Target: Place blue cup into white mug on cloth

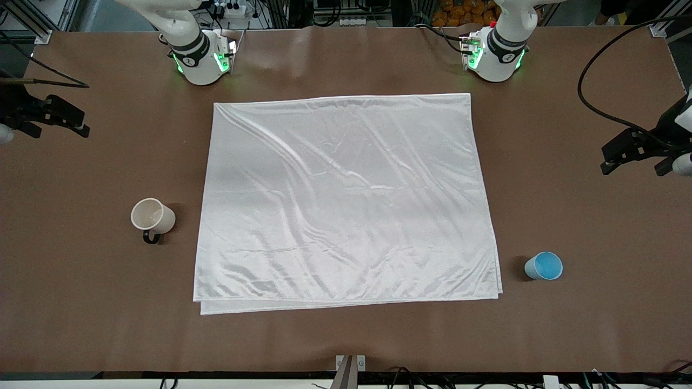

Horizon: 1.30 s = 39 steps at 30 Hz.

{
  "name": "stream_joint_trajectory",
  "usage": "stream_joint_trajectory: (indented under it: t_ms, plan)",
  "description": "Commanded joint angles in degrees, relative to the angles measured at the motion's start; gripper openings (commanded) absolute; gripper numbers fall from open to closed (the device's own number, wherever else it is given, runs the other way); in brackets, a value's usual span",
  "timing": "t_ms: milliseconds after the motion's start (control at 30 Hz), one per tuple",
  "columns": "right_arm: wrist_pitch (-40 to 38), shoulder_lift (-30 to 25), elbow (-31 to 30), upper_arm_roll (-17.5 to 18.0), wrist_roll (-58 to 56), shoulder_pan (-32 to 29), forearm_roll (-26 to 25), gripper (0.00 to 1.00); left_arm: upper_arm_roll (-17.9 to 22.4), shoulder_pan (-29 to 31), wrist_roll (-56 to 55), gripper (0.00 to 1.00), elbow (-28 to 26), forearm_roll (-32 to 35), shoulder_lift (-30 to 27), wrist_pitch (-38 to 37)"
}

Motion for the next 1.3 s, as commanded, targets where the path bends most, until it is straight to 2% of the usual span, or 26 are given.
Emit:
stream_joint_trajectory:
  t_ms: [0,200,400,800,1267]
  plan:
    - [-0.8,0.4,0.9,0.1,0.9,0.0,0.5,1.0,-0.1,0.1,0.5,1.0,0.4,-0.4,0.0,0.0]
    - [-0.8,0.5,0.9,0.2,1.0,0.1,0.5,1.0,-0.1,0.4,0.5,1.0,0.4,-0.7,0.0,0.0]
    - [-0.8,0.5,0.9,0.2,1.0,0.0,0.5,1.0,0.2,1.1,1.5,1.0,0.3,-3.9,0.9,0.0]
    - [-0.8,1.1,0.5,0.1,1.0,-0.4,0.5,1.0,0.5,1.1,2.8,1.0,0.1,-3.2,4.6,3.4]
    - [0.9,9.5,0.7,0.1,0.0,-4.2,0.6,1.0,0.7,2.5,2.8,1.0,0.1,-2.8,9.8,7.6]
